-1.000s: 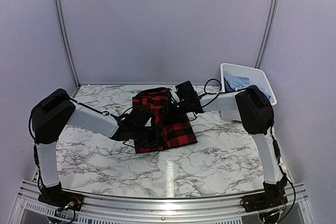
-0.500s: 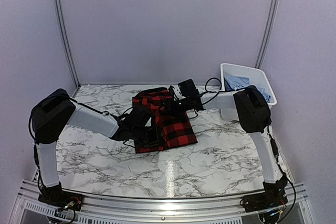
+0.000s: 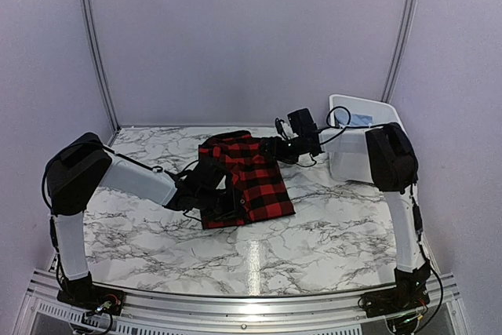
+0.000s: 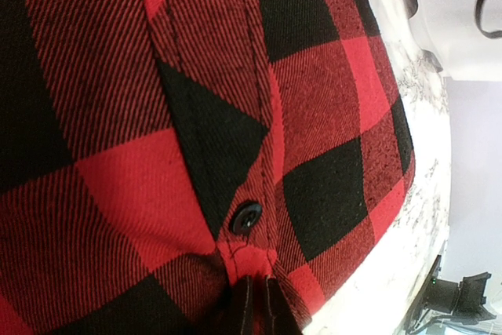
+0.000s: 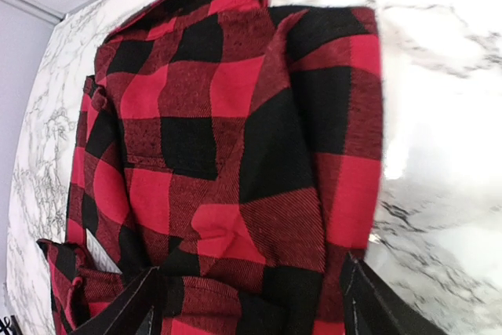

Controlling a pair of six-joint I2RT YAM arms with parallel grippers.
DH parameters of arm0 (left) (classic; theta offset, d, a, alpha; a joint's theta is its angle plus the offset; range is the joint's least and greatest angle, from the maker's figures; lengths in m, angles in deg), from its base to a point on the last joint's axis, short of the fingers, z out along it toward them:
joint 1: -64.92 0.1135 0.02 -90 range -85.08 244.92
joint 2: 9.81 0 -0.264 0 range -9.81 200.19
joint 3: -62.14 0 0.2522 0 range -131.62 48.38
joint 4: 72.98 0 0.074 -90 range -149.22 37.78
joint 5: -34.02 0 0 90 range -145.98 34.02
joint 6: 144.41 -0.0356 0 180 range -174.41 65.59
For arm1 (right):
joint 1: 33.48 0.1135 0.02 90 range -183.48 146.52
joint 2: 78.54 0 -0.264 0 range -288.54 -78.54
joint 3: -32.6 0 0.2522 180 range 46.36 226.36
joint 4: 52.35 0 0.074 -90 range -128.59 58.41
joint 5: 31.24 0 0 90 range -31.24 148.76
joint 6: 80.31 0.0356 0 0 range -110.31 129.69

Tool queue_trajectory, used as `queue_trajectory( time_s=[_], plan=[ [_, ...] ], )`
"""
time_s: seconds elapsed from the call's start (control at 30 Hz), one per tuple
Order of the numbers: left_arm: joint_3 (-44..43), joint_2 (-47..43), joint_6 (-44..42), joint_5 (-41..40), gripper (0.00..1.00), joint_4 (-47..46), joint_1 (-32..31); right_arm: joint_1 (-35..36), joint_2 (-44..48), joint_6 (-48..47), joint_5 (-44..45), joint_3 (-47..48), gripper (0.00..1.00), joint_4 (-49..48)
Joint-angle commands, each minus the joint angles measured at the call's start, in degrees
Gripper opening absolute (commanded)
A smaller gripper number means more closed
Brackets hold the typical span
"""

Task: Fold and stack the long sleeve shirts
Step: Smooth out the 2/3-rectangle-folded shirt at the center of the board, then move the 2/3-rectangle-folded shirt to the center of the board.

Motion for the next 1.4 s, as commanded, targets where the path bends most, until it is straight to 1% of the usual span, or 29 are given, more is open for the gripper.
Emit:
queue_trajectory(
  time_s=[0.0,0.07,0.13,0.23,0.3,0.37,0.47,0.53,0.6,0.77,0.87,1.0,1.07,1.2,1.23,1.37],
  plan=[
    [0.37,-4.13,-2.14,-1.64,0.09,5.61,-0.35,0.24,6.86,-3.51,4.0,-4.21,0.7,2.34],
    [-1.47,-5.74,-3.62,-4.03,0.09,8.49,0.15,0.37,9.44,-3.64,4.13,-7.94,0.66,1.26],
    [-3.31,-7.09,-4.74,-6.75,0.09,10.53,1.14,0.69,11.95,-3.44,3.95,-11.46,0.57,-0.27],
    [-4.76,-7.89,-5.2,-8.53,0.09,11.22,3.45,1.63,15.33,-2.79,2.76,-15.64,0.48,-2.87],
    [-6.0,-7.41,-5.41,-8.9,0.08,11.37,5.44,2.34,15.56,-2.68,0.6,-16.2,0.42,-4.06],
    [-7.24,-6.56,-5.78,-9.08,0.08,11.54,6.69,3.04,14.5,-2.23,-2.02,-15.1,0.35,-4.79],
    [-8.92,-5.67,-6.12,-9.5,0.07,11.9,8.27,3.77,11.1,-0.76,-7.34,-11.27,0.21,-5.63],
    [-9.65,-5.28,-6.45,-9.37,0.07,11.9,9.2,4.12,8.81,0.81,-9.93,-9.38,0.15,-6.81],
    [-10.6,-4.71,-7.17,-9.27,0.07,11.9,9.94,4.78,6.43,1.73,-11.29,-6.93,0.1,-6.71],
    [-13.66,-2.1,-8.64,-7.47,0.07,14.2,10.67,6.27,0.02,4.57,-16.11,-1.41,0.04,-7.44],
    [-14.4,-1.01,-8.91,-7.09,0.07,14.35,10.65,7.1,-2.6,5.74,-17.56,0.74,0.02,-8.01],
    [-15.49,0.54,-9.25,-6.58,0.07,14.49,10.76,7.37,-4.56,7.25,-19.33,1.75,0.02,-9.54],
    [-16.51,1.82,-9.55,-6.12,0.07,14.8,10.86,7.37,-5.09,7.42,-19.44,1.98,0.06,-9.55],
    [-19.9,5.23,-10.36,-4.76,0.07,15.3,10.83,7.31,-6.16,7.43,-19.36,3.0,0.22,-9.19],
    [-20.86,6.19,-10.34,-4.59,0.07,15.45,10.83,7.3,-6.49,7.43,-19.29,3.32,0.24,-8.93],
    [-24.4,9.84,-10.48,-4.63,0.07,16.0,10.91,6.97,-5.58,6.95,-15.58,2.74,0.24,-7.22]
  ],
)
